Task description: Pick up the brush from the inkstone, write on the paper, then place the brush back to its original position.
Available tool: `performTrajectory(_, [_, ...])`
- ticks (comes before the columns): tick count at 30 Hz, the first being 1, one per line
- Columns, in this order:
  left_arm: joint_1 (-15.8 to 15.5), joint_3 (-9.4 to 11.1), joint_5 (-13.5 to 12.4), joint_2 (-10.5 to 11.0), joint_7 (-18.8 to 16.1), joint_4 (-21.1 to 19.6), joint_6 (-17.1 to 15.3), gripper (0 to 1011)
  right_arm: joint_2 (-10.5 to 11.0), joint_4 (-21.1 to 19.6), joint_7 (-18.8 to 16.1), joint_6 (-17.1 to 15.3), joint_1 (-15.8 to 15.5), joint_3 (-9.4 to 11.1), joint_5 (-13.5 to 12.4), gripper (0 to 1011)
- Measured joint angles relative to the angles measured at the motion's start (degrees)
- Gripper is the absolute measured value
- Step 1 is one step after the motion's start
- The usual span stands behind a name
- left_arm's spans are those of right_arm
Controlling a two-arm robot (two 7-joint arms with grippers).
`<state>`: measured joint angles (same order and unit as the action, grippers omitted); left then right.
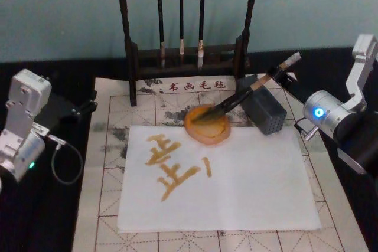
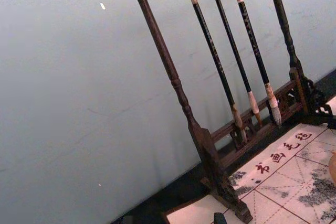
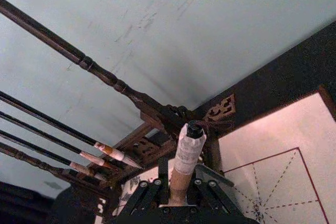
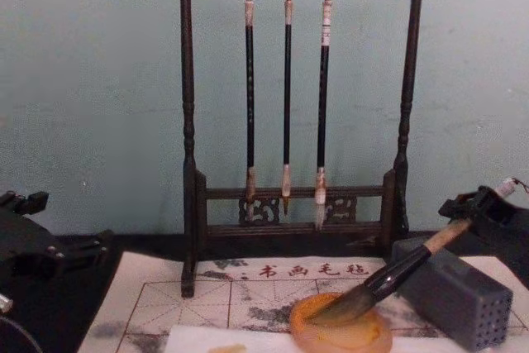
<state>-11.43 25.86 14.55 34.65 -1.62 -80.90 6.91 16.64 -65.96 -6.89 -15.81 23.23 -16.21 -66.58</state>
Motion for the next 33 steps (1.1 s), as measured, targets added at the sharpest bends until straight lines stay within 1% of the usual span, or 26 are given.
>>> performTrajectory(6, [0.00,0.00,0.00,0.00,0.00,0.00,0.00,1001,0.32,-0.37,-0.38,0.82,0.00,-0.53,-0.21,197])
performTrajectory(13, [0.00,0.00,0.00,0.00,0.00,0.00,0.00,1001,1.29,-2.45,-1.06,2.47,-0.26,-1.49,-0.66,197])
performTrajectory(18, [0.00,0.00,0.00,0.00,0.00,0.00,0.00,1001,2.00,-3.65,-1.58,3.76,-0.51,-2.38,-0.49,195])
performTrajectory(23, [0.00,0.00,0.00,0.00,0.00,0.00,0.00,1001,2.83,-4.92,-2.20,5.90,-0.85,-3.42,0.98,195])
performTrajectory(26, [0.00,0.00,0.00,0.00,0.00,0.00,0.00,1001,3.21,-5.53,-2.21,6.90,-1.00,-3.91,2.07,195])
performTrajectory(27, [0.00,0.00,0.00,0.00,0.00,0.00,0.00,1001,3.21,-5.53,-2.21,6.90,-1.00,-3.91,2.07,195])
performTrajectory(29, [0.00,0.00,0.00,0.00,0.00,0.00,0.00,1001,3.54,-6.03,-2.23,7.82,-1.14,-4.31,3.39,195])
performTrajectory(31, [0.00,0.00,0.00,0.00,0.00,0.00,0.00,1001,3.67,-6.22,-2.31,8.20,-1.20,-4.43,4.01,195])
performTrajectory(32, [0.00,0.00,0.00,0.00,0.00,0.00,0.00,1001,3.80,-6.49,-2.45,8.60,-1.31,-4.52,4.71,195])
performTrajectory(33, [0.00,0.00,0.00,0.00,0.00,0.00,0.00,1001,3.80,-6.49,-2.45,8.60,-1.31,-4.52,4.71,197])
